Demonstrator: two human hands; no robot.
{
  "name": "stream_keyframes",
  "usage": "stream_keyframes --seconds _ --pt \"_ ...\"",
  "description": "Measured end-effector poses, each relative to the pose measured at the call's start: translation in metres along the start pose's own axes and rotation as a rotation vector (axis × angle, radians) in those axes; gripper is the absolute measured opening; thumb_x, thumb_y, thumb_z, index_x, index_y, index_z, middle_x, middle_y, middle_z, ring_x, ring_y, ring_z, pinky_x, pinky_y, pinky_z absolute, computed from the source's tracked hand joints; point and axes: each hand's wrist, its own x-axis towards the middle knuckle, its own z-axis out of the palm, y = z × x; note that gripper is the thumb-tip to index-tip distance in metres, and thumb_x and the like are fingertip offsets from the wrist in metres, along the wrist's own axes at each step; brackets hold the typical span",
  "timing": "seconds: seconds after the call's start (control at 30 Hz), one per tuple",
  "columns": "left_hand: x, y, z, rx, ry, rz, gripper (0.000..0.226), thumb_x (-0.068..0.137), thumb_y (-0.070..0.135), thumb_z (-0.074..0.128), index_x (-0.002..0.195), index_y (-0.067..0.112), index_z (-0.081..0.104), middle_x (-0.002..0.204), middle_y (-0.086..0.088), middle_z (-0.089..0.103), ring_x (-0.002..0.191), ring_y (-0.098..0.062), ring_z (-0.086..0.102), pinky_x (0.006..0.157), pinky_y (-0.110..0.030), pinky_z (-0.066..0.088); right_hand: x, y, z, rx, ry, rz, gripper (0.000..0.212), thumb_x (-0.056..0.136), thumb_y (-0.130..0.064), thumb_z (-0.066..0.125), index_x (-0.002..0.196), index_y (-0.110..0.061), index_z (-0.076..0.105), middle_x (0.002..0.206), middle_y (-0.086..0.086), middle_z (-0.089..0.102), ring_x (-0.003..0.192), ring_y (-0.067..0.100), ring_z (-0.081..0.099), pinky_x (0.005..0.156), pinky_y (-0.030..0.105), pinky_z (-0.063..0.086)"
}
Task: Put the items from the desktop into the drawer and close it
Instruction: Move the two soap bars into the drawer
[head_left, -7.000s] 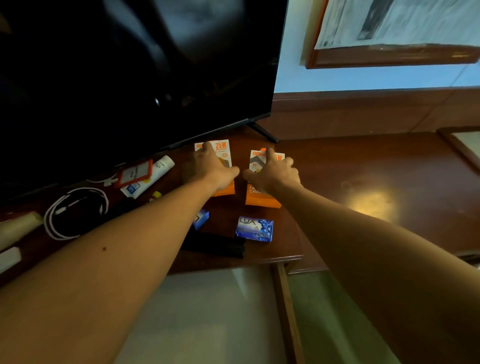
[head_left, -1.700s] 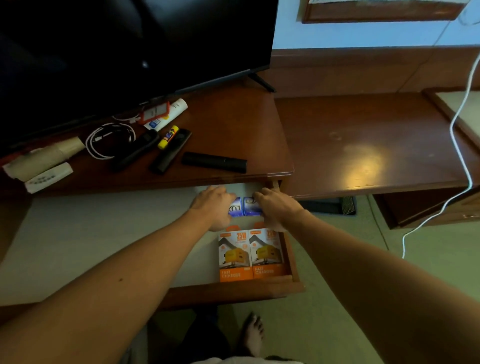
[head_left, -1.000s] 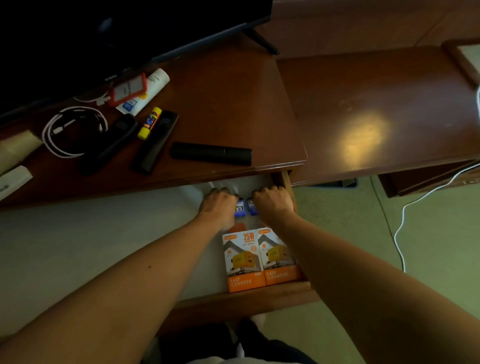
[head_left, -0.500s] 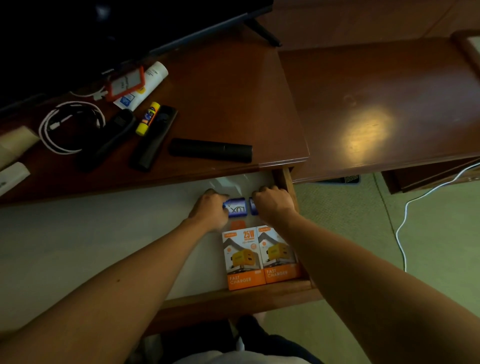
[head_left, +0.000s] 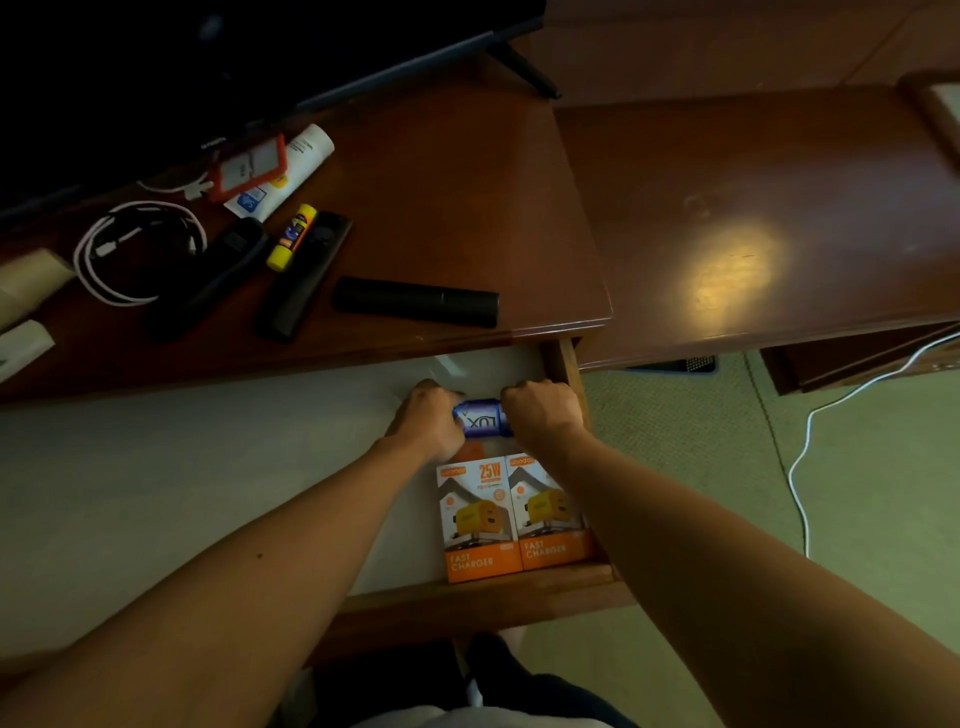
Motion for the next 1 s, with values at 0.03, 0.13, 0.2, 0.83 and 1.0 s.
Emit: stream_keyframes --seconds 0.03,0.13,0.2,0.83,1.0 --pt "0.000 0.000 0.001 -0.002 0.000 -0.006 0.048 0.094 0.018 0.067 0.141 0.015 0.058 0.134 -0.015 0.054 0.117 -0.032 0.058 0.097 -0.039 0.053 0.000 0.000 0.001 0.007 0.003 -0.004 0.028 0.097 -0.025 0.059 0.123 -0.015 0.058 0.117 0.008 0.065 0.105 0.027 0.062 0.082 0.036 0.044" --pt "-0.004 0.000 -0.001 0.000 0.006 -0.008 0.050 0.094 0.020 0.067 0.143 0.015 0.055 0.136 -0.014 0.052 0.119 -0.031 0.057 0.098 -0.040 0.053 -0.003 0.001 0.002 0.034 0.023 -0.019 0.032 0.096 -0.026 0.061 0.125 -0.014 0.056 0.120 0.010 0.062 0.108 0.029 0.058 0.089 0.038 0.046" --pt "-0.009 0.001 -0.004 -0.009 0.040 -0.018 0.051 0.095 0.021 0.066 0.144 0.015 0.053 0.137 -0.014 0.049 0.121 -0.031 0.056 0.099 -0.042 0.054 -0.006 0.000 0.000 0.060 0.053 -0.030 0.033 0.095 -0.027 0.062 0.125 -0.014 0.056 0.120 0.010 0.060 0.109 0.029 0.056 0.089 0.038 0.046" --pt "-0.049 -0.040 -0.140 -0.058 0.566 -0.125 0.033 0.092 0.017 0.060 0.125 0.015 0.064 0.128 -0.012 0.054 0.116 -0.036 0.053 0.093 -0.043 0.048 0.015 -0.074 -0.117 0.204 0.495 -0.161 0.041 0.089 -0.028 0.062 0.128 -0.016 0.054 0.122 0.010 0.053 0.111 0.034 0.049 0.090 0.045 0.047" --pt "-0.029 -0.053 -0.161 0.181 0.601 -0.135 0.034 0.091 0.028 0.066 0.122 0.017 0.061 0.128 -0.012 0.050 0.115 -0.034 0.047 0.091 -0.042 0.043 0.036 -0.069 -0.127 0.172 0.353 -0.102 0.055 0.087 -0.032 0.068 0.136 -0.017 0.047 0.131 0.012 0.048 0.122 0.036 0.045 0.102 0.049 0.040"
